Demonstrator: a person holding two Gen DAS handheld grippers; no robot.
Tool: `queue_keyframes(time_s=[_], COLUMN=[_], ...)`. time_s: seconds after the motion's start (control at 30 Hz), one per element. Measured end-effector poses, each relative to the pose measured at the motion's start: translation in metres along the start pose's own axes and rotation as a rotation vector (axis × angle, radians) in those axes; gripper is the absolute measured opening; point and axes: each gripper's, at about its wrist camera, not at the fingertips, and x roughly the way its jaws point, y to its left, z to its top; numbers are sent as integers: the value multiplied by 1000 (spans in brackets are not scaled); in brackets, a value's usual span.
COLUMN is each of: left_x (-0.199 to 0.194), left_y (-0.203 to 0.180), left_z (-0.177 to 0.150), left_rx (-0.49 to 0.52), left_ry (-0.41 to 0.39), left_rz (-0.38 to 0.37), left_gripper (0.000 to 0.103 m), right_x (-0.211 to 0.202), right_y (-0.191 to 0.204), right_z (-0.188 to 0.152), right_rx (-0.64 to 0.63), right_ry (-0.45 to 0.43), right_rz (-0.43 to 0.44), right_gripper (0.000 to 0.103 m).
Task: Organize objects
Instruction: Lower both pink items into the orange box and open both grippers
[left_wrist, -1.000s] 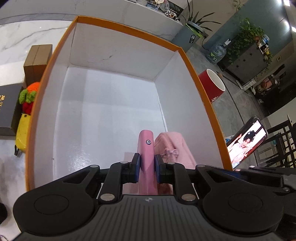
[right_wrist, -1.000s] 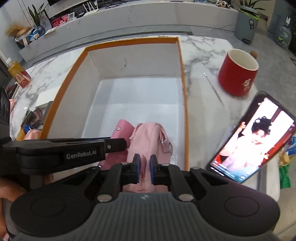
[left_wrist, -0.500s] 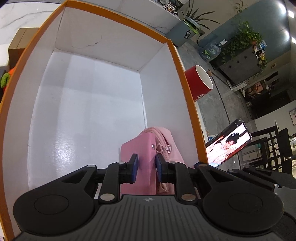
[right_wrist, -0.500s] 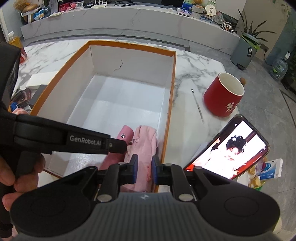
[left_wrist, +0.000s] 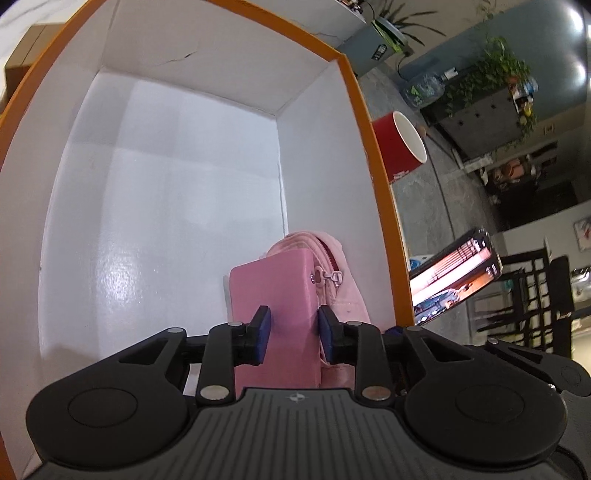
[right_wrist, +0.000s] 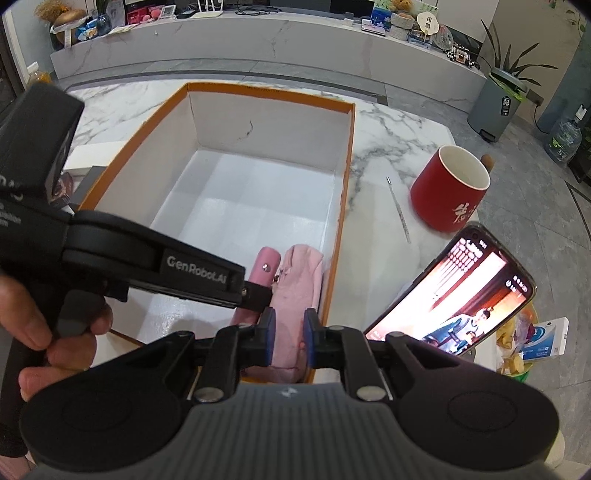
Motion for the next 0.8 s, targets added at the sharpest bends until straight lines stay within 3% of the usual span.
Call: queue_keyframes(time_s=[0.23,0.4,0.57,0.63,0.7,0.8], left_x=[1,2,2,1,-1,-5], left_y=[-24,-23,-26,-27,-25,-22], left_z=[-5,-6,-7,-7,-7,-6], left_rx=[109,101,119,119,114,113], left_ry=[-26,-26,-33,-33,-32,-24], left_rz=[97,90,106,106,105,105], left_gripper=[30,30,30,30,30,29], right_x=[-1,-15,-19,-15,-7,-5], right_y=[-3,-12,-16,-21,-27,-25], right_z=[-2,-3,-5,-6,-9,-13], right_rx=[13,63,77,105,155,179], right_ry=[2,-46,-68,-39,-8,-14], right_rz=[-12,6,-80,-73,-14,-17], right_gripper=[14,14,16,14,3,3])
